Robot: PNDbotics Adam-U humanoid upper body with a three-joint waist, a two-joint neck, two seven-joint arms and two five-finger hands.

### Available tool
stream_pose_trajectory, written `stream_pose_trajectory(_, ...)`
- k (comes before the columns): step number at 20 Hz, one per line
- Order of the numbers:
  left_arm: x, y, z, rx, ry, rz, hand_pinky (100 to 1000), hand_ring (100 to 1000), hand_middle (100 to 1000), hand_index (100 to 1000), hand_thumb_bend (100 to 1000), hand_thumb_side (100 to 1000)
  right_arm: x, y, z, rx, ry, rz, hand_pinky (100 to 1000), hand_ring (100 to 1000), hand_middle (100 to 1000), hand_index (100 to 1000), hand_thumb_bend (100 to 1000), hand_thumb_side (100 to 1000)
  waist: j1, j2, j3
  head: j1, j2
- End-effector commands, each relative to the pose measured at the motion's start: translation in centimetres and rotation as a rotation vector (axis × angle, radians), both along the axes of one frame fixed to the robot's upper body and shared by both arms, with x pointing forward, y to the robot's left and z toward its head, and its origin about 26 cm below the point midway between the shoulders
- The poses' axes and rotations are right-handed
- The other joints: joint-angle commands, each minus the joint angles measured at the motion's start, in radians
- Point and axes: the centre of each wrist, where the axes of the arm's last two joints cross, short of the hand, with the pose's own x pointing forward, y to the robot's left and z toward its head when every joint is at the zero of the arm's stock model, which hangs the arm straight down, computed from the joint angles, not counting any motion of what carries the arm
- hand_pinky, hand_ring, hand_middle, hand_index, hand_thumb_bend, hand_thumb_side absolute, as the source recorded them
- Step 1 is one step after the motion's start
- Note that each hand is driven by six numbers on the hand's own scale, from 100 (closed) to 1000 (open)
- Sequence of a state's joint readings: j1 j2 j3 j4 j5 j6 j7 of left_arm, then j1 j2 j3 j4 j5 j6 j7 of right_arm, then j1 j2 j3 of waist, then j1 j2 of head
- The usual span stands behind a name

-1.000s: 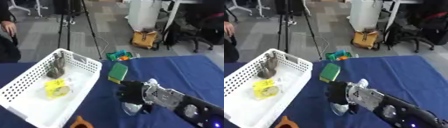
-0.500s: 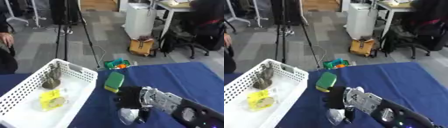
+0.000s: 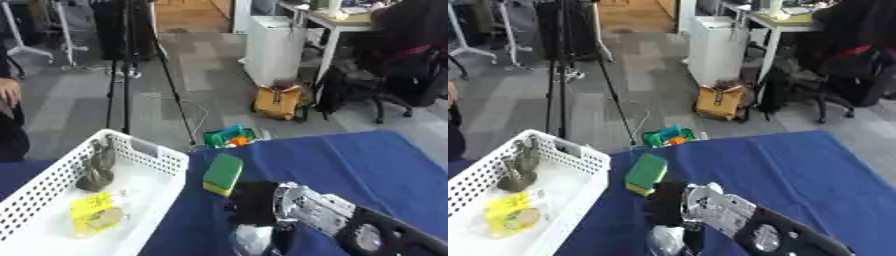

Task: Pick up objects on the table and place them in the box.

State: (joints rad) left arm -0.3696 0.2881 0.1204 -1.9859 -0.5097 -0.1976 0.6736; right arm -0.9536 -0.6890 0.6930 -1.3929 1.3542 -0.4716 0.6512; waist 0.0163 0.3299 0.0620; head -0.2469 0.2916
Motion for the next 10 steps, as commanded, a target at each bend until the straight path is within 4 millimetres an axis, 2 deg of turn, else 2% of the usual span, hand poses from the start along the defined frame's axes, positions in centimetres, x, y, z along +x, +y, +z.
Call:
stream_pose_trajectory(1,-0.2,0.0,0.6,0.01,-0.02,0.002,749,760,832,780,100,1000,0.6,-0.6,1.2,-0.34,0.118,-0.075,1000,1000,1000,1000,512,601,0.002,-0.015,-0.001,-0.004,-0.013)
stream_pose_trajectory(6,-0.2,0.0,0.6,0.008,-0.021,0.001,749,760,832,780,100,999,1.3,-1.1,0.6,-0.378,0.129,-0.106,1000,1000,1000,1000,517,589,0.004,-0.014,-0.001,0.0,0.005)
stream_pose_trajectory(10,-0.2,0.0,0.6,0.006,-0.022,0.0,750,760,833,780,100,999,1.9,-1.0,-0.1,-0.413,0.134,-0.123,1000,1000,1000,1000,522,585,0.003,-0.017,-0.001,0.024,0.037)
